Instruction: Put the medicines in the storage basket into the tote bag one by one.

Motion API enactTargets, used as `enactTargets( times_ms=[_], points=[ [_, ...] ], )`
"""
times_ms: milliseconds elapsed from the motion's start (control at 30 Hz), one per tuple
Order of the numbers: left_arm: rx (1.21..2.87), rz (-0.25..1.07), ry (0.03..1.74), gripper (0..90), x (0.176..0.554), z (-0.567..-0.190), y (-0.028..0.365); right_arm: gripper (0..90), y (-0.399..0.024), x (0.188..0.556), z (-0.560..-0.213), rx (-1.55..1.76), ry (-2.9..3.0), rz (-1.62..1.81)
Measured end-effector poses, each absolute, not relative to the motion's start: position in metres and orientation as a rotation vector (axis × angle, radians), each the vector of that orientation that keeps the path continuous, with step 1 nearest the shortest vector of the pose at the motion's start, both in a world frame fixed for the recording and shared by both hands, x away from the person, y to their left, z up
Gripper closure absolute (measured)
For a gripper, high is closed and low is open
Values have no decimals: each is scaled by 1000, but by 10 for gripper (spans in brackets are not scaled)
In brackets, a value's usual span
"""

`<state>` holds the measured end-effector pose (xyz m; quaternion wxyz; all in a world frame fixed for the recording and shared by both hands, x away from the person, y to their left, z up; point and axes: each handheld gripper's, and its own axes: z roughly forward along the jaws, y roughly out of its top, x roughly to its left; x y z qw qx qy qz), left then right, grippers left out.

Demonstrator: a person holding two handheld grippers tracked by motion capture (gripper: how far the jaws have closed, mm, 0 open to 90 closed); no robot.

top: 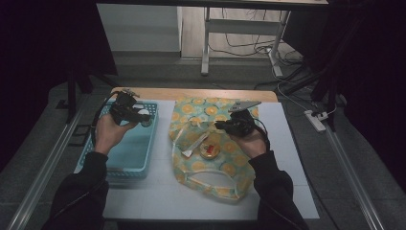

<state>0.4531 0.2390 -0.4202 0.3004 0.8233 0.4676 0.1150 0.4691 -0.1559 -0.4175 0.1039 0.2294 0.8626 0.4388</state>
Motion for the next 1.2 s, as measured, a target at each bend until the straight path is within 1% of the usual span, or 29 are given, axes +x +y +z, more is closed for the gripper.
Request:
enactTargets(
  times_ms=[400, 900, 1200],
  points=[
    [2212, 279, 1142, 508, 443, -411, 211, 900, -156, 469, -417, 680, 2539, 1297],
    [2263, 238, 1002, 508, 427, -416, 174, 900, -157, 469, -417, 680, 2535, 1301],
    [2294, 211, 910, 508, 419, -419, 145, 900, -157, 469, -417, 684, 2532, 1303]
  ],
)
